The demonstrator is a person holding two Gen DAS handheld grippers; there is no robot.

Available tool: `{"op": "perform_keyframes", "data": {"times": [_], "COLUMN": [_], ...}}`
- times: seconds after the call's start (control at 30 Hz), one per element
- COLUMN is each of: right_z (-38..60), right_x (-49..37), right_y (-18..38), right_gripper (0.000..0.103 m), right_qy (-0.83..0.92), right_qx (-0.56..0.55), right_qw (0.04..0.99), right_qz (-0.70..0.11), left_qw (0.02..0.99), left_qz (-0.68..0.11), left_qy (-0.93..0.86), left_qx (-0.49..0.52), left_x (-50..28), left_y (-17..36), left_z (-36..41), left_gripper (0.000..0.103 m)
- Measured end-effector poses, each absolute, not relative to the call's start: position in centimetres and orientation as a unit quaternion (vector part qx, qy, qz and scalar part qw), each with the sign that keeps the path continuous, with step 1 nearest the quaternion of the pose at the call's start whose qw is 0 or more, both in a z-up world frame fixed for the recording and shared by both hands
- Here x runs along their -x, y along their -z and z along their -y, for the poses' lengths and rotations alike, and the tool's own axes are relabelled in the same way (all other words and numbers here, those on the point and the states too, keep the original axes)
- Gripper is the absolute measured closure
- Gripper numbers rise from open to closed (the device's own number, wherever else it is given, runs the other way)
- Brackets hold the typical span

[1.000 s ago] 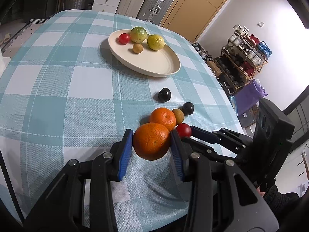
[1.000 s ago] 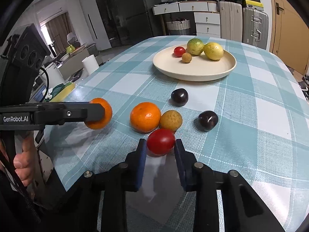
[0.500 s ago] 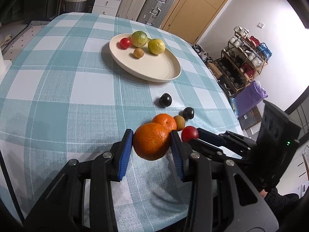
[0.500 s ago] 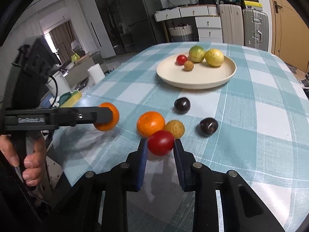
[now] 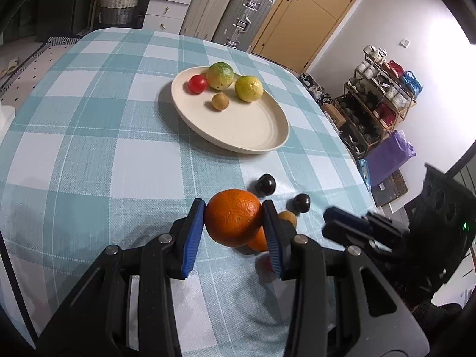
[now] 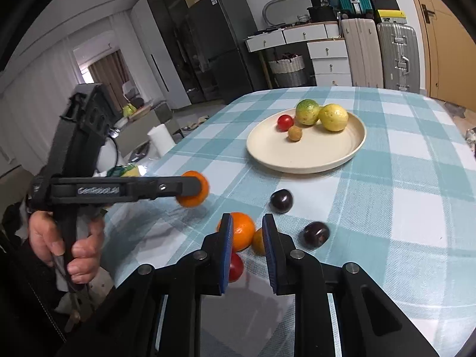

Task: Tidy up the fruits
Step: 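Carry the orange and red tomato onto the cream plate and open both tools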

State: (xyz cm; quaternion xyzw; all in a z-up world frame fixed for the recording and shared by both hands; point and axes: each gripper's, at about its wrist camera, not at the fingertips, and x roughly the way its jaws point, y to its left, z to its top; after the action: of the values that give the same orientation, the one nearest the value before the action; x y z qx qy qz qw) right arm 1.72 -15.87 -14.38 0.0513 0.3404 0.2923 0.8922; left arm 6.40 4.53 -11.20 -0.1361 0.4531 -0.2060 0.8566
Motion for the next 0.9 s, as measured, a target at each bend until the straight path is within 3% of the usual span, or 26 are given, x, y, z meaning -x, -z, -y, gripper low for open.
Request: {"op": "perform_keyframes", "data": {"times": [0.1,0.3,0.53,0.73,0.83,0.9], "right_z": [15.4,13.8,12.7,12.1,12.2,12.4], "right_x": [-0.7,0.0,-0.9,-1.9,-2.2,-2.1], "right_y": [15.4,17.4,18.0,18.6,18.9,18.8], "right_gripper": [0.075,0.074,0.063,0.063,0.072,0.073], "right_qy": [-0.305,-0.302,-0.281,-0.277,-0.275,-0.284], "right_qx": [-0.054,-0.035,-0.016,-0.012,-0.017,-0.025], "right_qw": [0.884,0.874,0.875,0.871,0.871,0.869], "right_qz": [-0.350,-0.378,-0.393,-0.405,-0.407,-0.404], "left_qw": [0.852,0.850,0.851,0.849,0.849,0.851], "left_qz": [-0.461,-0.466,-0.463,-0.467,-0.466,-0.462], "left_qy": [0.202,0.196,0.195,0.196,0.198,0.199], "left_qx": [0.143,0.148,0.150,0.153,0.152,0.151], "left_x": [-6.5,-6.2,-5.8,-5.5,-5.6,-5.7], "left_y": [12.0,12.4,12.4,12.7,12.6,12.2], "left_z": [-4.9,-5.5,-5.8,-5.8,-5.8,-5.8], "left_gripper": [0.067,0.067,0.067,0.067,0.067,0.067]}}
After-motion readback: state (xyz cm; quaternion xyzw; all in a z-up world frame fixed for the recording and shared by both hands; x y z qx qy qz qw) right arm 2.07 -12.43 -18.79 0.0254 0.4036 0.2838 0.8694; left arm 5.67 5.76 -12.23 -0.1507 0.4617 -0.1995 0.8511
